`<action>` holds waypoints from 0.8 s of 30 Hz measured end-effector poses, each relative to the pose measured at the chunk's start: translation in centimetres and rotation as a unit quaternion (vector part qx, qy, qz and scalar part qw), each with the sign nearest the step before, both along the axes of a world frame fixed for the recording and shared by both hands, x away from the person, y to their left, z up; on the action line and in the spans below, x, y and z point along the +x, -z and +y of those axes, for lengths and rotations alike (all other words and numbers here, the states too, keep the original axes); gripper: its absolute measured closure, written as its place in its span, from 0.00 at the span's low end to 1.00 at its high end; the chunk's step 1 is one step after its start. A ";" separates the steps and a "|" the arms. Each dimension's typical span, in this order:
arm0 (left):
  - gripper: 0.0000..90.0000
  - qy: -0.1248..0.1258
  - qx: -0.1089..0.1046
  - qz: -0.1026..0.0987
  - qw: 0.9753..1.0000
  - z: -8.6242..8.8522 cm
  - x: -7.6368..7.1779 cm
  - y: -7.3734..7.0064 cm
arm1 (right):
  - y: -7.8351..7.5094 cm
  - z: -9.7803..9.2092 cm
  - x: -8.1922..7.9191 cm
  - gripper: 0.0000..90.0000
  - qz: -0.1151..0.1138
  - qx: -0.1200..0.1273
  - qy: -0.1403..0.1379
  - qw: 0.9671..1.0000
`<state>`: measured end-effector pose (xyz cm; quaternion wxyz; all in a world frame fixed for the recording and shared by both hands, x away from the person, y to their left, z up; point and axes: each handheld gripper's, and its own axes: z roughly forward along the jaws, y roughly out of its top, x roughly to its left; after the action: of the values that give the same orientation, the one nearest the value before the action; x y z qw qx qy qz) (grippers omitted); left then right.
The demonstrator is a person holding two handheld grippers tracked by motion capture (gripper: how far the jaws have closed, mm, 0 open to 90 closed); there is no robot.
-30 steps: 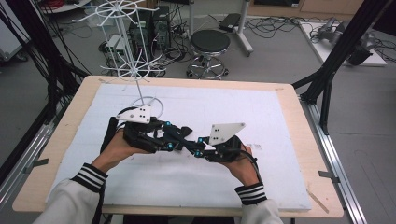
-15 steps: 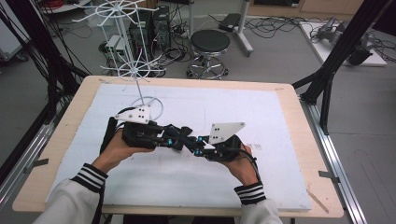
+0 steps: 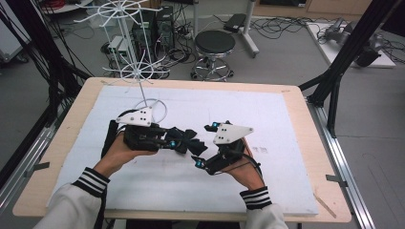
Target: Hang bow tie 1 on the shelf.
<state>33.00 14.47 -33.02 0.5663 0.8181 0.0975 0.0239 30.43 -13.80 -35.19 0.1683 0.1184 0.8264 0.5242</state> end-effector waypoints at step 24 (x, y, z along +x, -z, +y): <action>0.85 -0.060 -0.023 -0.014 0.998 3.9 -0.2 -1.7 | 1.8 -6.1 -1.3 0.01 0.005 0.058 0.091 0.994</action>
<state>32.80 18.37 -31.27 0.5835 0.7974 0.1388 0.0666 29.14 -19.94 -37.02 0.2041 0.2051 0.7812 0.5531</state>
